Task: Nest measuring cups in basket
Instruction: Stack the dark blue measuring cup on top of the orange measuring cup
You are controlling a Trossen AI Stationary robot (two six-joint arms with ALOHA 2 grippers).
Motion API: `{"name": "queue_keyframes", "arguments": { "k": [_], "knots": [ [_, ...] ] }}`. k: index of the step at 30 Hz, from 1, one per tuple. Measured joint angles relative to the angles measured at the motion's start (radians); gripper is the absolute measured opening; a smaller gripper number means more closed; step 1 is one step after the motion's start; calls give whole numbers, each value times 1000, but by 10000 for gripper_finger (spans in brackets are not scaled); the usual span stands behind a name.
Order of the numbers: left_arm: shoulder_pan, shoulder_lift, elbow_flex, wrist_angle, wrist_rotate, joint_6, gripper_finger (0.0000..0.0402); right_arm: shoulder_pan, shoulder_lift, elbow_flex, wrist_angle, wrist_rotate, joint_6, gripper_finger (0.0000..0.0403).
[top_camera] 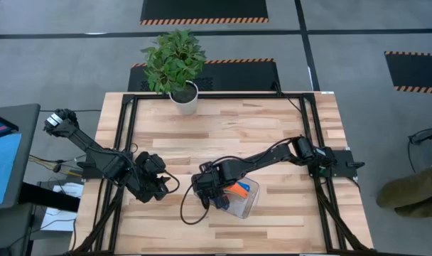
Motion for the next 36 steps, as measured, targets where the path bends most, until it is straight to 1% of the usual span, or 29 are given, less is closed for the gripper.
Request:
{"name": "queue_keyframes", "arguments": {
  "k": [5,10,17,22,28,36],
  "knots": [
    [0,0,0,0,0,0,158,0,15,-1,-3,-6,-1,157],
    [0,0,0,0,0,1,158,-7,13,0,21,-5,-1,152],
    [0,0,0,0,8,1,158,-34,13,0,31,1,84,141],
    [0,0,0,0,18,1,158,-33,13,0,32,-1,96,136],
    [0,0,0,0,18,7,158,-23,13,0,37,-3,100,141],
    [0,0,0,0,18,21,158,-25,13,-31,31,-3,156,146]
  ]
}}
